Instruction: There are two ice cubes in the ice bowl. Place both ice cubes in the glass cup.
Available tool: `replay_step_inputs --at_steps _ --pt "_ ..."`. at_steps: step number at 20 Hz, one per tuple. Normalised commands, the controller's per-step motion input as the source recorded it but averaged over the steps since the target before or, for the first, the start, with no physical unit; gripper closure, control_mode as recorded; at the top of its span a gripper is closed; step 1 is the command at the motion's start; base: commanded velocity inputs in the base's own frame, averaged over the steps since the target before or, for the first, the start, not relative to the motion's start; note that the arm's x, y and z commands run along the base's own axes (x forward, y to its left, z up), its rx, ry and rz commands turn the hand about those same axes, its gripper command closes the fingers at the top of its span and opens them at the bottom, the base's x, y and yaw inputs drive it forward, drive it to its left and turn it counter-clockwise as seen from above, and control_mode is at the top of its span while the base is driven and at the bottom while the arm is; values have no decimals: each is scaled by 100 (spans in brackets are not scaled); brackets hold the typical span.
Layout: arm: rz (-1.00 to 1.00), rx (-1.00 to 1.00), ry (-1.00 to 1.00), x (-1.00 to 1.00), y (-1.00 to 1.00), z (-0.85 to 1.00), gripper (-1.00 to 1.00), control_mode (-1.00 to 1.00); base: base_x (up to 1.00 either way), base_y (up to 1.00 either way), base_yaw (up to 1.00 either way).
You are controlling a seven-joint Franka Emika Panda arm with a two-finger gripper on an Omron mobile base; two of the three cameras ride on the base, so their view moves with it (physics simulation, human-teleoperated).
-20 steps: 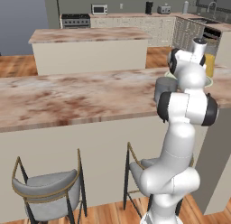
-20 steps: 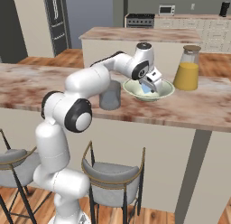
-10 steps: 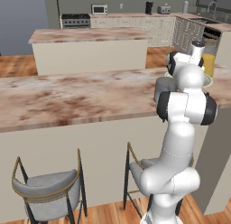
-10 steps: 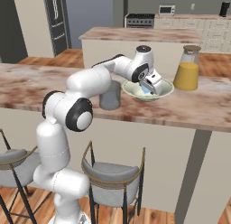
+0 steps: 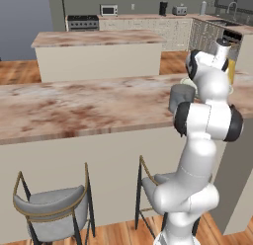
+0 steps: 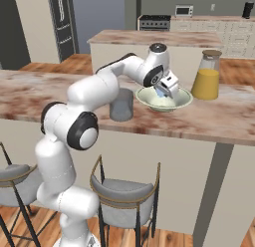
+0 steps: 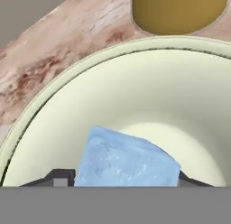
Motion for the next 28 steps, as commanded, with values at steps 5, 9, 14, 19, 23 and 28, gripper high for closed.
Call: replay_step_inputs --at_steps 5,9,14,19,23,28 --pt "13 -7 -3 -45 53 100 100 -100 0 0 0" --pt "18 -6 11 -28 78 79 100 -100 0 0 0" --pt "18 -1 19 -9 68 47 100 -100 0 0 0" --pt "9 0 16 0 43 1 100 -100 0 0 0" --pt "6 -1 10 0 13 -26 100 -100 0 0 0" --pt "13 0 20 -19 2 -49 100 -100 0 0 0"
